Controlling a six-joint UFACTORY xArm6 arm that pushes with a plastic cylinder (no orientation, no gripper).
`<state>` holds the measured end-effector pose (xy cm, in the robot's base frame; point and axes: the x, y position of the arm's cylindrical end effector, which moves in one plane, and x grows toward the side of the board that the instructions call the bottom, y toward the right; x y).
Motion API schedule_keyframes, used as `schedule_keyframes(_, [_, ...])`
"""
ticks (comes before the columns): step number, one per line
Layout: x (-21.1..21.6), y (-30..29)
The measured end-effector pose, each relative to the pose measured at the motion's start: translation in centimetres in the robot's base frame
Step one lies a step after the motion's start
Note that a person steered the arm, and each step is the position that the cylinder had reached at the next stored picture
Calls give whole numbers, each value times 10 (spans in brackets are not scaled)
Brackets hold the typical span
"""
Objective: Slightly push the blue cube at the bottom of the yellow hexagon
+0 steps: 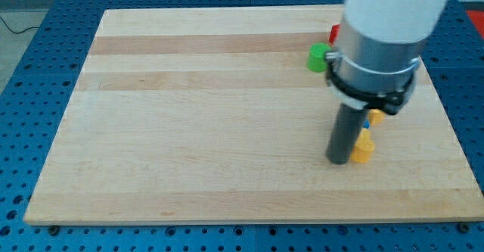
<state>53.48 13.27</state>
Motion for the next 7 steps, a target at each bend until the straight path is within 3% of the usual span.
schedule_keyframes(2, [0,59])
schedule_keyframes(3, [18,28])
schedule_keyframes(4, [9,-10])
schedule_keyframes(6, [-40,-51])
schedule_keyframes(7, [-46,-38])
